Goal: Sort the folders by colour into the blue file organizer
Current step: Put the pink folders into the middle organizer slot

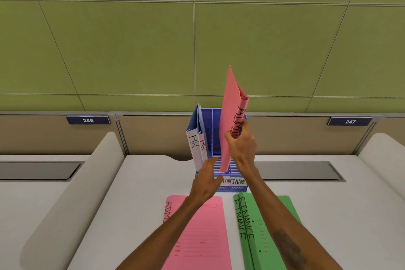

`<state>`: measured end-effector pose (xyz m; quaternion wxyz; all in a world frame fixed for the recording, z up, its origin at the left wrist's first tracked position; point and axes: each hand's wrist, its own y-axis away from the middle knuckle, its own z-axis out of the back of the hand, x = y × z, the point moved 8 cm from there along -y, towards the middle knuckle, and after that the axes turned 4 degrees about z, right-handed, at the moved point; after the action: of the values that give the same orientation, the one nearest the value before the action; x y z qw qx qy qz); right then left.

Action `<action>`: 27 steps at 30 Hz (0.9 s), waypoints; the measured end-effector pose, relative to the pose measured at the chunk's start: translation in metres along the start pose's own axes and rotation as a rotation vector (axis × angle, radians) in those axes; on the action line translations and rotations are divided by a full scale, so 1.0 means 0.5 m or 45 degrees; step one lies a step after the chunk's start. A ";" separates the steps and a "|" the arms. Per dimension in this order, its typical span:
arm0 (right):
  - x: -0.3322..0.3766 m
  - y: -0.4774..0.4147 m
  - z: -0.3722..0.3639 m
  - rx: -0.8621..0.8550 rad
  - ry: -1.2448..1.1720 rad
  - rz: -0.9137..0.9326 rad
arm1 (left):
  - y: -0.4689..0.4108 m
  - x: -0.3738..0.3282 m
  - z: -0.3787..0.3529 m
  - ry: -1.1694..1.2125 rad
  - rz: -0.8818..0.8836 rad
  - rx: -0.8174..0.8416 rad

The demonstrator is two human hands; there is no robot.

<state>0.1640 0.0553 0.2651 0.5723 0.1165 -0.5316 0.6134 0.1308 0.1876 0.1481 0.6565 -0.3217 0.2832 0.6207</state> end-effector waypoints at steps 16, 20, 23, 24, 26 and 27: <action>-0.133 -0.001 -0.163 0.144 0.045 -0.038 | 0.042 0.265 -0.022 -0.385 0.214 0.122; -0.162 0.015 -0.194 0.212 0.072 -0.083 | 0.061 0.312 -0.007 -0.393 0.254 0.099; -0.186 0.028 -0.217 0.263 0.080 -0.122 | 0.078 0.345 0.003 -0.404 0.274 0.086; -0.192 0.031 -0.224 0.269 0.089 -0.133 | 0.083 0.355 0.006 -0.403 0.284 0.082; -0.203 0.037 -0.237 0.284 0.107 -0.157 | 0.092 0.374 0.011 -0.390 0.307 0.081; -0.207 0.040 -0.243 0.302 0.108 -0.173 | 0.096 0.381 0.013 -0.383 0.319 0.080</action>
<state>0.2369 0.0954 0.1276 0.6168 0.1929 -0.4214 0.6362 0.0960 0.3143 0.0022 0.6189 -0.1669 0.2389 0.7295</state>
